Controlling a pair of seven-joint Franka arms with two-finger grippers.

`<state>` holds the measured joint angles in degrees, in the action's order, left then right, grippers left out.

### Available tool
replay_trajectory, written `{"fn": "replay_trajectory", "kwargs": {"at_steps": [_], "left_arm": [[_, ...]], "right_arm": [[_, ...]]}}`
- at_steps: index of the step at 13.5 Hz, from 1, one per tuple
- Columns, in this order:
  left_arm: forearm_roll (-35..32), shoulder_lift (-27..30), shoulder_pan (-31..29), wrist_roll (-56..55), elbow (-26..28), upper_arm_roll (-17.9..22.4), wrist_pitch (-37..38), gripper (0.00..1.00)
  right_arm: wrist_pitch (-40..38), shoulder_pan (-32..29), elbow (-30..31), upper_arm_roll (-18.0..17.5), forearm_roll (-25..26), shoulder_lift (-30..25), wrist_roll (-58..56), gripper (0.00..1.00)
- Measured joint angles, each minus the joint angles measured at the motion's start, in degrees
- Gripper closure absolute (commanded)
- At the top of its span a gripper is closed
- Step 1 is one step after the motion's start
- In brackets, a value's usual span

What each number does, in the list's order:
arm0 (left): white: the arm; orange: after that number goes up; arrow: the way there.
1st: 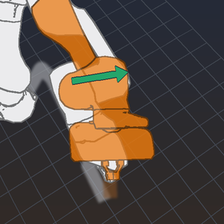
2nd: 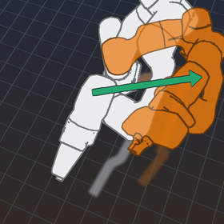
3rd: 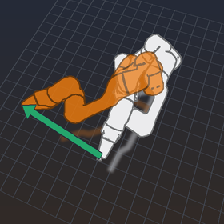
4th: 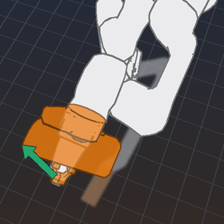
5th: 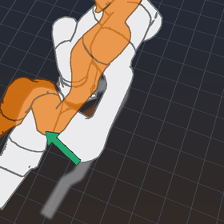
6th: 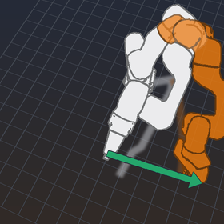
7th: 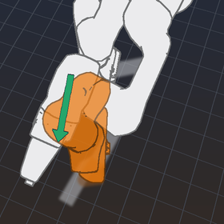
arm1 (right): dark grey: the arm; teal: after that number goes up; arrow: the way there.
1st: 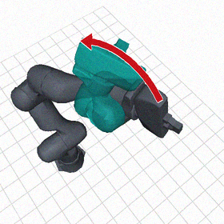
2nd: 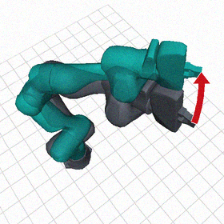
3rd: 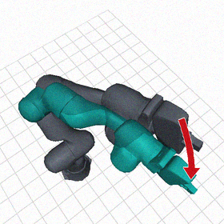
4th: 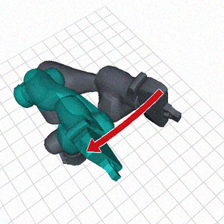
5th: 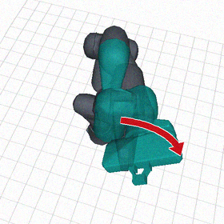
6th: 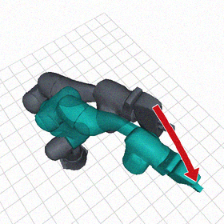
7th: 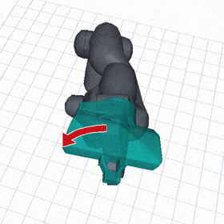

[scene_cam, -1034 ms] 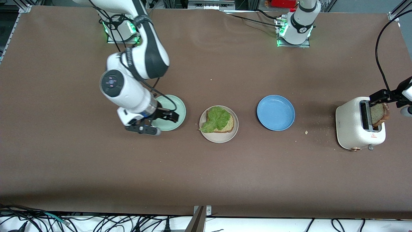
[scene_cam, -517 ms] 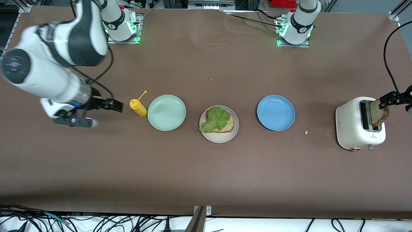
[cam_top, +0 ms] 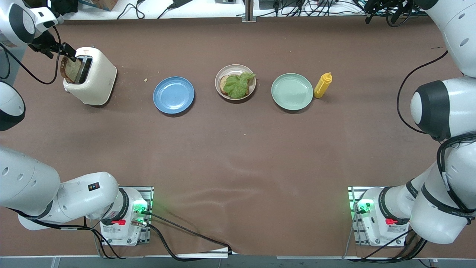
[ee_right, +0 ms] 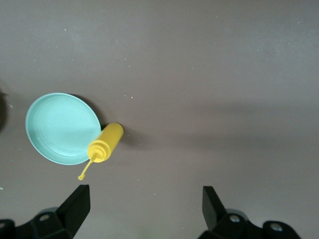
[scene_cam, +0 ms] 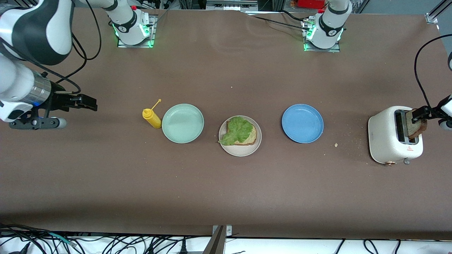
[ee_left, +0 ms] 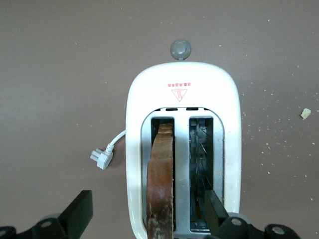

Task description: Make sandwich in beige plate with both arms

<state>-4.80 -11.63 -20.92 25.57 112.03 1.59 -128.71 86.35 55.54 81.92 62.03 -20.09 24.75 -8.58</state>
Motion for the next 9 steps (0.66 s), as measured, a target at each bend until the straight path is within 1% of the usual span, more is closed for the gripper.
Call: {"fn": "replay_trajectory", "kwargs": {"at_steps": [1, 2, 3, 4, 5, 6, 7, 9], "left_arm": [[0.00, -0.47, -0.01, 0.00, 0.00, -0.02, -0.51, 0.61], [0.00, -0.80, -0.01, 0.00, 0.01, -0.06, -0.65, 0.84], [0.03, -1.05, -0.05, 0.00, 0.00, -0.07, -0.66, 0.97], [0.04, -1.21, -0.12, 0.00, 0.00, -0.07, -0.66, 1.00], [0.04, -1.30, -0.20, 0.00, 0.00, -0.07, -0.66, 1.00], [0.05, -1.32, -0.28, 0.00, -0.01, -0.07, -0.65, 1.00], [0.05, -1.32, -0.32, 0.00, -0.08, -0.07, -0.65, 1.00], [0.05, -1.33, -0.32, 0.00, -0.44, -0.09, -0.63, 1.00]], "right_arm": [[0.00, -1.10, -0.32, -2.86, 2.55, -0.41, 0.56, 0.00], [0.01, -3.98, -0.64, -7.87, 5.28, -1.38, 1.86, 0.00], [0.07, -8.41, -0.92, -14.26, 8.34, -2.76, 3.23, 0.00], [0.11, -13.42, -1.04, -20.73, 11.59, -4.34, 4.11, 0.00], [0.13, -18.19, -1.04, -26.59, 14.09, -5.88, 4.38, 0.00], [0.12, -22.85, -1.01, -31.95, 15.57, -7.37, 4.58, 0.16], [0.54, -26.86, -0.75, -36.11, 16.16, -8.70, 5.07, 0.00], [2.97, -32.67, 0.93, -41.11, 16.34, -11.09, 6.05, 0.00]]}}
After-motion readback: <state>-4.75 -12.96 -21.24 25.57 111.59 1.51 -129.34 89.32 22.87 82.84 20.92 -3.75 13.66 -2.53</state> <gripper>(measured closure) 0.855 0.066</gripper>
